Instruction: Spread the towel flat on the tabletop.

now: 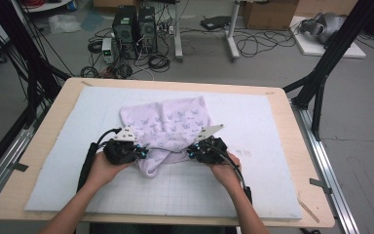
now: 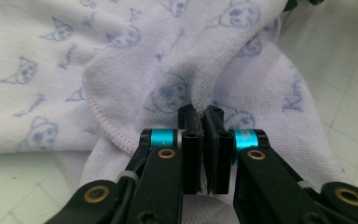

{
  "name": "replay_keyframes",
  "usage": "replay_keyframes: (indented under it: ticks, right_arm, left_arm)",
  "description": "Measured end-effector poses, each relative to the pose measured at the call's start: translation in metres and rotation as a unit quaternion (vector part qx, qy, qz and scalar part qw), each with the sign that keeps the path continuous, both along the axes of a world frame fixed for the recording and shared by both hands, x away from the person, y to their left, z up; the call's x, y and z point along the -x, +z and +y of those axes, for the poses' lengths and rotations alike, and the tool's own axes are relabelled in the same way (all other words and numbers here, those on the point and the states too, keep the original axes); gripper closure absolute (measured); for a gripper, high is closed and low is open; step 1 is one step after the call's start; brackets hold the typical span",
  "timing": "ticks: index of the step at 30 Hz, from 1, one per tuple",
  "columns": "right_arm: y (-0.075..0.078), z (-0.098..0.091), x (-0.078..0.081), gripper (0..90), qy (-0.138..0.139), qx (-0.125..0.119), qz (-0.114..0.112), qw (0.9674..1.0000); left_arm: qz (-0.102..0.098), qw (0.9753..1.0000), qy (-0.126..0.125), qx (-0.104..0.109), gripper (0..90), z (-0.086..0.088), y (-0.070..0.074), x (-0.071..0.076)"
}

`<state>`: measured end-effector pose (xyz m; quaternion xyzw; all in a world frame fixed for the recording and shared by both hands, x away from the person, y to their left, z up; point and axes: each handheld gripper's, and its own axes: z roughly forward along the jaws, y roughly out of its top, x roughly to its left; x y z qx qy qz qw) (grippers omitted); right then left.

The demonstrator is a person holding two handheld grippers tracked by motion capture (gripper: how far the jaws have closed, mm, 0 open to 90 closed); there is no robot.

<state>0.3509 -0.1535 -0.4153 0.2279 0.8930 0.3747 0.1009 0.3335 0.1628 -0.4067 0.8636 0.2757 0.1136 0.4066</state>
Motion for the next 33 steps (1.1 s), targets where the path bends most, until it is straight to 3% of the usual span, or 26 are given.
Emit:
replay_keyframes:
  ticks: [2, 8, 13, 15, 19, 23, 27, 30, 33]
  right_arm:
    - [0.005, -0.006, 0.005, 84.3, 0.006, -0.014, -0.002, 0.9999]
    - [0.025, -0.029, 0.030, 84.9, 0.022, -0.027, -0.019, 0.9992]
    - [0.040, -0.049, 0.055, 85.1, 0.033, -0.042, -0.037, 0.9979]
    - [0.045, -0.058, 0.064, 85.2, 0.034, -0.053, -0.037, 0.9974]
    - [0.049, -0.081, 0.076, 85.2, 0.019, -0.043, -0.048, 0.9977]
    - [0.042, -0.110, 0.075, 85.2, -0.020, -0.034, -0.046, 0.9982]
    - [0.027, -0.125, 0.058, 84.6, -0.051, -0.029, -0.026, 0.9979]
    - [0.023, -0.121, 0.053, 78.3, -0.057, -0.040, -0.020, 0.9973]
    - [0.032, -0.114, 0.062, 70.9, -0.045, -0.062, -0.038, 0.9963]
  left_arm:
    - [-0.002, 1.0000, 0.000, 0.006, 86.9, 0.005, 0.004, 0.002]
    - [-0.024, 0.9995, 0.007, 0.020, 87.1, 0.018, 0.021, 0.014]
    - [-0.036, 0.9982, 0.017, 0.045, 87.1, 0.029, 0.039, 0.024]
    - [-0.043, 0.9978, 0.024, 0.044, 87.1, 0.033, 0.045, 0.026]
    - [-0.040, 0.9977, 0.042, 0.034, 87.1, 0.040, 0.043, 0.021]
    - [-0.019, 0.9978, 0.059, 0.026, 87.1, 0.040, 0.025, 0.010]
    - [0.000, 0.9977, 0.065, 0.018, 85.0, 0.030, 0.009, 0.000]
    - [-0.006, 0.9977, 0.061, 0.028, 71.1, 0.031, 0.011, 0.004]
    - [-0.017, 0.9976, 0.058, 0.036, 57.8, 0.037, 0.021, 0.014]
